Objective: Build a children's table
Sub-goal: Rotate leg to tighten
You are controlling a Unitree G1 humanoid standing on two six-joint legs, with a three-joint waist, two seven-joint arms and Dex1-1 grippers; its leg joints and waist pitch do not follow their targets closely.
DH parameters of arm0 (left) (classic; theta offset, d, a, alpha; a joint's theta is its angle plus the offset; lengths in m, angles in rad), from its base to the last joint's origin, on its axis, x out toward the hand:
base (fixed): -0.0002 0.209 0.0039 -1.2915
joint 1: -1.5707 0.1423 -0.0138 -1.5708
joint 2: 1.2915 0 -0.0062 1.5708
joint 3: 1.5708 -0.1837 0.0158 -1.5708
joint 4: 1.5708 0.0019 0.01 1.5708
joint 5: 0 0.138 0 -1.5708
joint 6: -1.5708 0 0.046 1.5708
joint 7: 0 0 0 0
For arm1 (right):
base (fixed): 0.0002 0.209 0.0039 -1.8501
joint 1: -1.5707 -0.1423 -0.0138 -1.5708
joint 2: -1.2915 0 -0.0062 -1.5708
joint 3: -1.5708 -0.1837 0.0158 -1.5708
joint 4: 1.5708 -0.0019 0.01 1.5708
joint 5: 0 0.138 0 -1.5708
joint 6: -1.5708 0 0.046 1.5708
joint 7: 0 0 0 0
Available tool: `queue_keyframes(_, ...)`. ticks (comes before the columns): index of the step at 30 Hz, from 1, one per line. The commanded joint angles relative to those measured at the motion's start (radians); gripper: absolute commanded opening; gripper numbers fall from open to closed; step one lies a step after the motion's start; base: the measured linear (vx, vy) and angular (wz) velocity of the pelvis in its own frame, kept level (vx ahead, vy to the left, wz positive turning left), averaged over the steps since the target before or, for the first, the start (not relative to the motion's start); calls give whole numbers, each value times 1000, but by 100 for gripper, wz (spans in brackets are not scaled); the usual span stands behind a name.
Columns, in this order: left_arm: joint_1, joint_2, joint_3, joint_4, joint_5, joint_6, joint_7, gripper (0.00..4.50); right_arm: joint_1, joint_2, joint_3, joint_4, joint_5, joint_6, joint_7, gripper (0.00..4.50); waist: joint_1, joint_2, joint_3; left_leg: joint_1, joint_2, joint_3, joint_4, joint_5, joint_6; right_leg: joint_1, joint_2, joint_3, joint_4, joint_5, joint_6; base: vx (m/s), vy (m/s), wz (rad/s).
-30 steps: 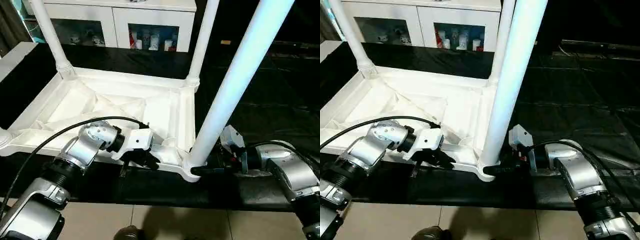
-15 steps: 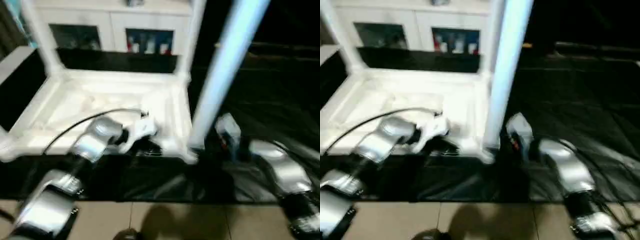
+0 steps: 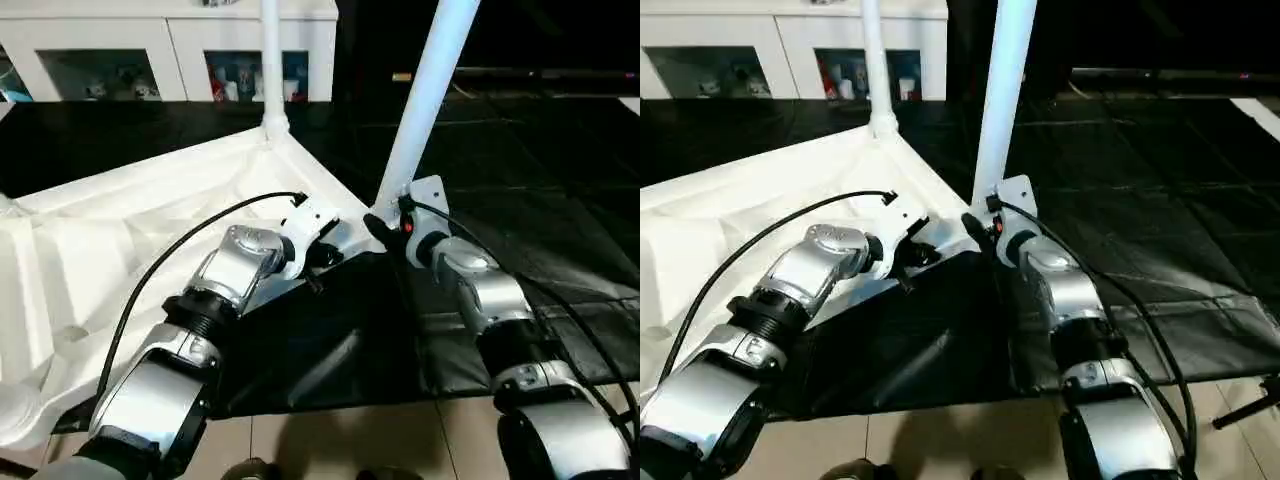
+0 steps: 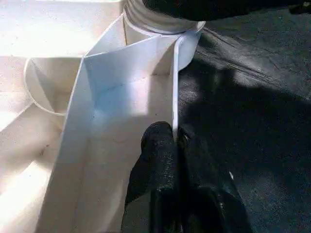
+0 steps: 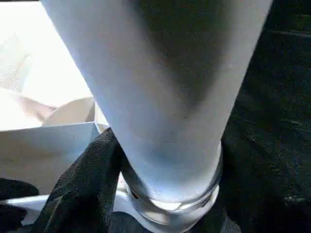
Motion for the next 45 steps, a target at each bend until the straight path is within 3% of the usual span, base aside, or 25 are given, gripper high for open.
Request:
queue_keyframes(1, -51, -19, 18, -68, -15, -23, 12, 0, 27, 43, 22, 81, 12, 57, 14, 269, 7, 1, -81, 25, 133, -69, -75, -107, 60, 48, -142, 72, -63, -30, -279, 0, 0, 0)
queue_keyframes(3, -47, -13, 14, -69, -13, -29, 4, 0, 23, 44, 1, 89, 29, 66, 16, 269, 6, 4, -77, 29, 137, -71, -80, -161, 29, 47, -142, 74, -70, -102, -270, 0, 0, 0)
queue_keyframes(7, -36, -2, 4, -79, -15, -35, -18, 0, 20, 34, -12, 119, 19, 44, 14, 269, 3, 6, -78, 31, 137, -70, -84, -178, 0, 44, -139, 75, -67, -90, -270, 0, 0, 0)
queue_keyframes(15, -13, 27, -25, -106, -6, -49, -76, 0, 9, 11, -24, 120, 25, 39, 73, 269, 2, 5, -78, 30, 136, -70, -82, -176, 6, 46, -142, 76, -68, -87, -274, 0, 0, 0)
queue_keyframes(16, -8, 34, -29, -110, -4, -53, -85, 0, 9, 8, -25, 112, 28, 39, 84, 269, 3, 9, -78, 29, 137, -71, -82, -178, 6, 46, -144, 76, -67, -88, -274, 0, 0, 0)
queue_keyframes(20, 23, 87, -68, -121, 19, -114, -153, 0, 24, -24, -17, 53, 45, 51, 171, 269, 4, 9, -78, 28, 137, -71, -84, -179, 15, 47, -142, 76, -66, -73, -273, 0, 0, 0)
queue_keyframes(23, 38, 125, -96, -117, 34, -170, -200, 0, 43, -57, -7, -1, 59, 74, 240, 269, 8, 9, -79, 32, 141, -70, -85, -190, 4, 45, -141, 76, -66, -94, -269, 0, 0, 0)
queue_keyframes(26, 45, 158, -115, -94, 52, -231, -230, 0, 68, -98, 6, -65, 77, 99, 327, 269, 14, 11, -80, 36, 142, -71, -87, -196, -10, 43, -139, 76, -65, -96, -262, 0, 0, 0)
queue_keyframes(29, 49, 186, -124, -53, 43, -356, -297, 0, 120, -188, 32, -187, 120, 160, 493, 269, 32, 6, -83, 39, 143, -65, -84, -181, -6, 44, -140, 76, -62, -79, -255, 0, 0, 0)
queue_keyframes(31, 45, 192, -128, -37, 48, -380, -305, 0, 132, -213, 37, -210, 129, 178, 530, 269, 46, 7, -83, 38, 145, -63, -84, -163, 6, 42, -137, 74, -61, -65, -248, 0, 0, 0)
queue_keyframes(33, 40, 198, -136, -16, 54, -415, -317, 0, 145, -240, 37, -233, 139, 196, 571, 268, 53, 5, -82, 38, 144, -64, -84, -187, -6, 40, -143, 74, -64, -106, -249, 0, 0, 0)
queue_keyframes(38, 41, 192, -137, 4, 45, -450, -347, 0, 164, -273, 31, -275, 161, 235, 598, 268, 58, 6, -83, 39, 145, -66, -86, -193, -25, 38, -142, 74, -66, -137, -239, 0, 0, 0)
queue_keyframes(42, 46, 191, -144, 22, 48, -505, -372, 0, 189, -291, 44, -322, 170, 267, 622, 268, 64, 4, -85, 36, 143, -64, -82, -165, -10, 40, -143, 73, -63, -94, -243, 0, 0, 0)
queue_keyframes(45, 51, 193, -152, 27, 52, -523, -388, 0, 195, -291, 48, -334, 171, 276, 630, 268, 69, 0, -84, 35, 143, -64, -81, -166, -7, 40, -146, 74, -65, -125, -239, 0, 0, 0)
